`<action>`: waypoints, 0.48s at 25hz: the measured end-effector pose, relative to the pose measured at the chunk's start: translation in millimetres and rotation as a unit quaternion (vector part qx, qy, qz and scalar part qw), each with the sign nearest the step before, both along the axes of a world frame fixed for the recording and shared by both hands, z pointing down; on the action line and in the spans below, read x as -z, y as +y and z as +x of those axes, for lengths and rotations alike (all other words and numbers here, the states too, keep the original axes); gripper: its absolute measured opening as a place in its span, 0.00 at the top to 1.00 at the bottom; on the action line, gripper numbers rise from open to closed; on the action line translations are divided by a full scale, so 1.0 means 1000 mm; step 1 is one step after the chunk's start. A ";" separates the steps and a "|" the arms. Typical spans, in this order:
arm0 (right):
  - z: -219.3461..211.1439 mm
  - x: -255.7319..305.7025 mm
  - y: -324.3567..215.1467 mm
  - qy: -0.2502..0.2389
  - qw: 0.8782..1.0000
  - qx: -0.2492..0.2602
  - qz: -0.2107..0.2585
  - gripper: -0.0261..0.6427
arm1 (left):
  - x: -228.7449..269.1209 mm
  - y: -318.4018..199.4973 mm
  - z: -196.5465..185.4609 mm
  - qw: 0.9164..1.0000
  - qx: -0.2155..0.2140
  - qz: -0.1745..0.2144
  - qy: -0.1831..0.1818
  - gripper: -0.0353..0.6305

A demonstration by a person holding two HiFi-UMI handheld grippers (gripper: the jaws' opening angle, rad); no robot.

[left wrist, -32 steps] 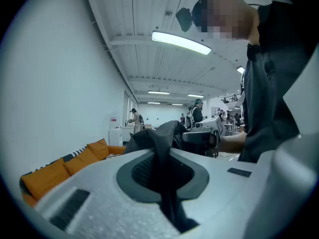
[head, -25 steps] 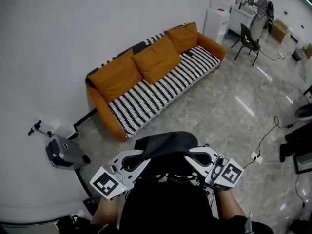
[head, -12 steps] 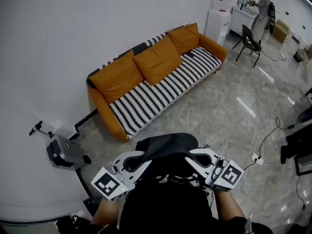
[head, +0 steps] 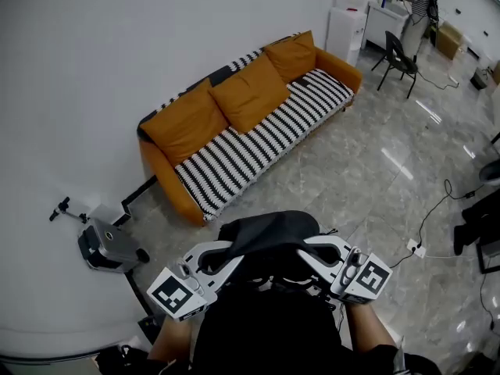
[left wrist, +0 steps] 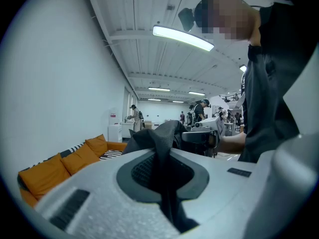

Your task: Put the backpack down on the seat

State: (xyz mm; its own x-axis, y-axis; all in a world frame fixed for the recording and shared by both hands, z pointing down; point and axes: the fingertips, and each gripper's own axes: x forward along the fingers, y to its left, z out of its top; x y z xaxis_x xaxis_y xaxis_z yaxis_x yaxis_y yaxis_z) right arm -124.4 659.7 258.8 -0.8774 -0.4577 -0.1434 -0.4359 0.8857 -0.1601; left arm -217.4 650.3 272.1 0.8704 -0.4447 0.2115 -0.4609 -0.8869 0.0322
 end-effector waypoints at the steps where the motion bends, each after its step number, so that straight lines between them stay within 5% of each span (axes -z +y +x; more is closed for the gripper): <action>1: 0.001 0.003 0.000 -0.006 1.000 -0.001 0.001 0.92 | 0.000 0.001 0.002 1.000 0.001 -0.005 0.000 0.90; 12: 0.010 -0.015 -0.008 -0.002 1.000 -0.003 -0.022 0.92 | -0.007 -0.009 0.011 0.999 -0.008 -0.032 0.006 0.90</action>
State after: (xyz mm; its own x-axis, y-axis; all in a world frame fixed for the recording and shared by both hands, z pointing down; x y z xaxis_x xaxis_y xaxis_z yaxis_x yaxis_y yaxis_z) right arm -114.3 652.1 273.5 -0.8739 -0.4693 -0.1268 -0.4405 0.8748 -0.2016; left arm -206.4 640.9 279.3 0.8797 -0.4174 0.2278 -0.4465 -0.8898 0.0940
